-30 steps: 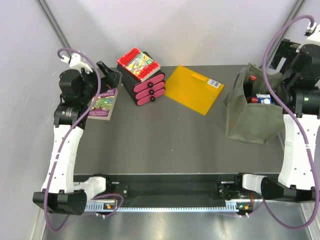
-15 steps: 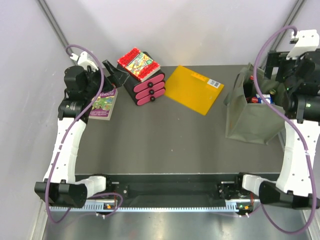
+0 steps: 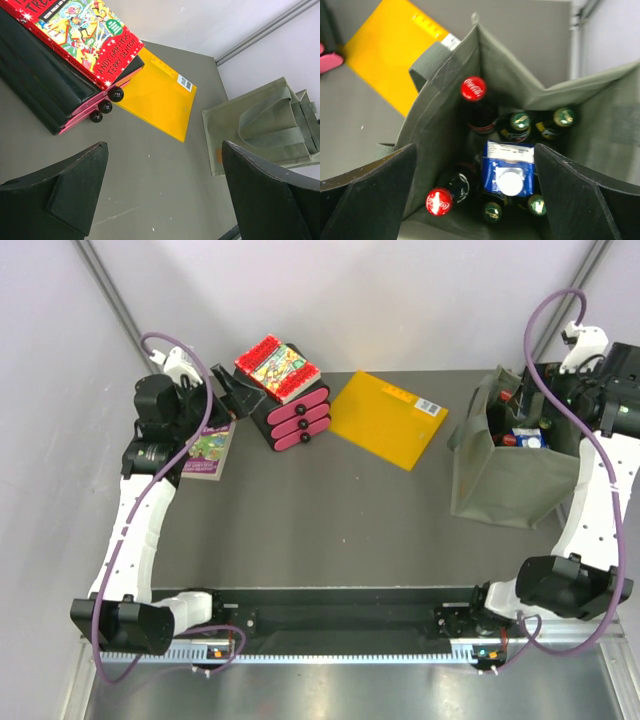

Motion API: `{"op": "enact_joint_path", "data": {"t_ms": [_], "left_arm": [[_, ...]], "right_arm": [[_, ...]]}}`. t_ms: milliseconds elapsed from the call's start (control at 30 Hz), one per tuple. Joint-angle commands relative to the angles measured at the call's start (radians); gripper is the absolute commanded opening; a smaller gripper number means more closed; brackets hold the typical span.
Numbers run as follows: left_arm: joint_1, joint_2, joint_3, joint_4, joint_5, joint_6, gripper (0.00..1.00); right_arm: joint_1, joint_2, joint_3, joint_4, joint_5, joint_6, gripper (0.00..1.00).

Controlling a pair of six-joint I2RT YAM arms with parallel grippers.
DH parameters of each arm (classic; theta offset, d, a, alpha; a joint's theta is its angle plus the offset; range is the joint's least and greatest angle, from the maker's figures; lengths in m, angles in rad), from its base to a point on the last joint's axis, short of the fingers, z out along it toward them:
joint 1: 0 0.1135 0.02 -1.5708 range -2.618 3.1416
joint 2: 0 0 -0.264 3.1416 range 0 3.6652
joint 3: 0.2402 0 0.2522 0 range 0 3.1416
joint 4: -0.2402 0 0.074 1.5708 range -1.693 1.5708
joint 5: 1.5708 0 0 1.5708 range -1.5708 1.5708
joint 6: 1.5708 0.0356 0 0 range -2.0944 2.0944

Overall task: Take the beverage out of the canvas bag
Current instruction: Take out the drink from the canvas bag.

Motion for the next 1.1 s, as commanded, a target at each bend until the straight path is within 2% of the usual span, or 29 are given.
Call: {"op": "enact_joint_path", "data": {"t_ms": [0,200,367,700,933,1067], "left_arm": [[-0.002,-0.001,-0.002,0.073,0.024,-0.007,0.99],[-0.002,-0.001,-0.015,0.069,0.012,-0.012,0.99],[-0.002,0.008,-0.005,0.062,0.024,-0.016,0.99],[-0.005,-0.024,-0.048,0.078,0.018,-0.062,0.99],[-0.01,-0.044,-0.062,0.072,0.02,-0.079,0.99],[-0.01,-0.047,-0.059,0.061,0.017,-0.078,0.99]], "right_arm": [[-0.005,0.009,-0.029,0.064,-0.116,-0.06,1.0],[0.003,0.06,-0.051,0.103,-0.161,-0.118,1.0],[0.023,0.115,-0.06,0.137,-0.116,-0.112,0.98],[0.07,0.259,0.027,0.186,-0.069,-0.095,0.79],[0.119,0.284,0.04,0.232,-0.047,-0.104,0.7],[0.133,0.281,0.035,0.23,-0.04,-0.106,0.61]]}}
